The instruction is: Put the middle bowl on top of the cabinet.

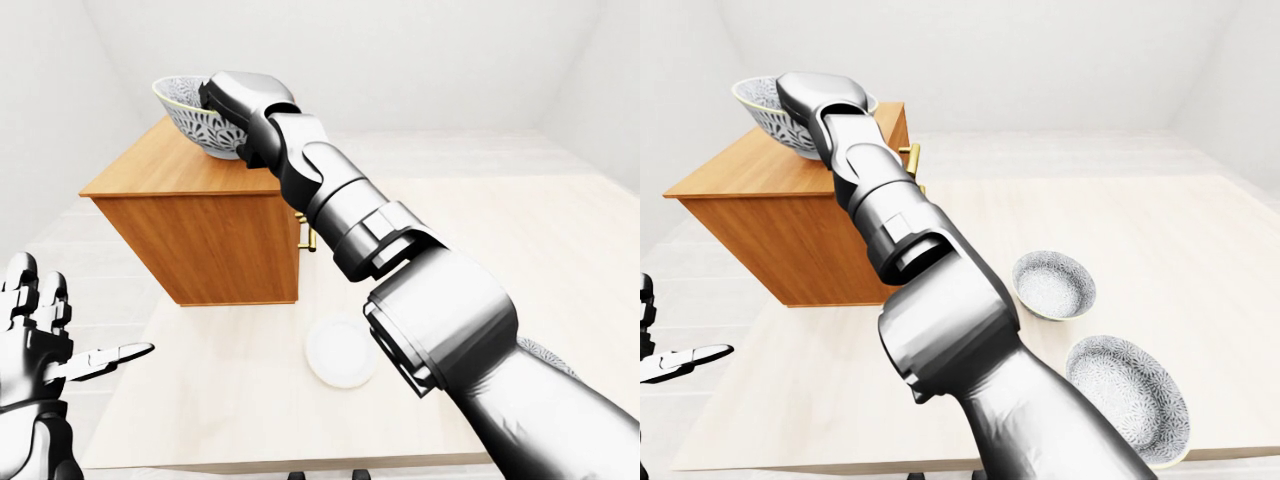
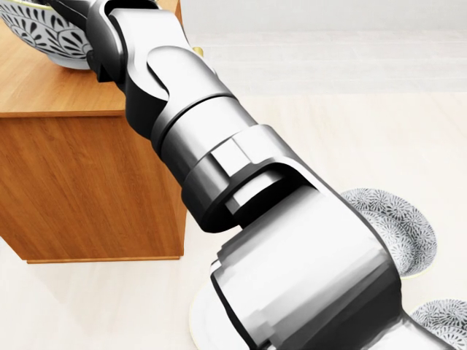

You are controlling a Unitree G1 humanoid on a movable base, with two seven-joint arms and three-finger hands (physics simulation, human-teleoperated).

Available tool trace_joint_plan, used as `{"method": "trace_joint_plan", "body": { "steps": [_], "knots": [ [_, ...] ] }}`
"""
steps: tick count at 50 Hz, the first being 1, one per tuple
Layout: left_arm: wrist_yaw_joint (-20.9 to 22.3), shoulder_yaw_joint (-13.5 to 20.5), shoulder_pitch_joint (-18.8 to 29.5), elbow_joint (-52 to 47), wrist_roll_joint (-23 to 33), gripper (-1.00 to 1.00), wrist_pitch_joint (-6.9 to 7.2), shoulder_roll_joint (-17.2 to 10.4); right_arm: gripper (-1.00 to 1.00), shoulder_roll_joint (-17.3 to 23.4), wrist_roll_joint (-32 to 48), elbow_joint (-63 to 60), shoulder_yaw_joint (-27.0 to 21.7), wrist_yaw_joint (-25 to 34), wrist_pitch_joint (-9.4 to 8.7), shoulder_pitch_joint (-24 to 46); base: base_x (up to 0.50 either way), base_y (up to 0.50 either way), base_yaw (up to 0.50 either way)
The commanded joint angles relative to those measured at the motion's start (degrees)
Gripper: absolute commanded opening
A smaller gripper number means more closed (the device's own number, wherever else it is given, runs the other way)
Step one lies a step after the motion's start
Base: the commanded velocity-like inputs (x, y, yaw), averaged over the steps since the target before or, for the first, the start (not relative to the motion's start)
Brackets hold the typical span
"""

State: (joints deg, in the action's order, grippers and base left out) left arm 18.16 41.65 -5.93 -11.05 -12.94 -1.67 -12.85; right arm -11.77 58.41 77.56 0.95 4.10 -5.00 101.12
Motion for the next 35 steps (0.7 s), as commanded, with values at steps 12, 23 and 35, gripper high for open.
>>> {"method": "trace_joint_plan", "body": {
  "steps": [12,23,35],
  "knots": [
    [-0.54,-0.77,-0.11,0.18,0.61,1.00,-0.52,-0.02,0.07,0.56,-1.73,0.14,-0.74,-0.82,0.00,-0.46,0.00,0.00,0.00],
    [-0.75,-1.48,0.41,2.35,1.46,1.00,-2.02,-0.05,1.00,0.53,-1.76,0.49,-0.79,-1.17,0.00,-0.07,0.00,0.00,0.00],
    [-1.25,-2.45,0.58,4.08,2.03,1.00,-3.33,-0.19,1.00,0.78,-1.88,0.22,-0.99,-1.12,0.00,0.57,0.00,0.00,0.00]
  ]
}}
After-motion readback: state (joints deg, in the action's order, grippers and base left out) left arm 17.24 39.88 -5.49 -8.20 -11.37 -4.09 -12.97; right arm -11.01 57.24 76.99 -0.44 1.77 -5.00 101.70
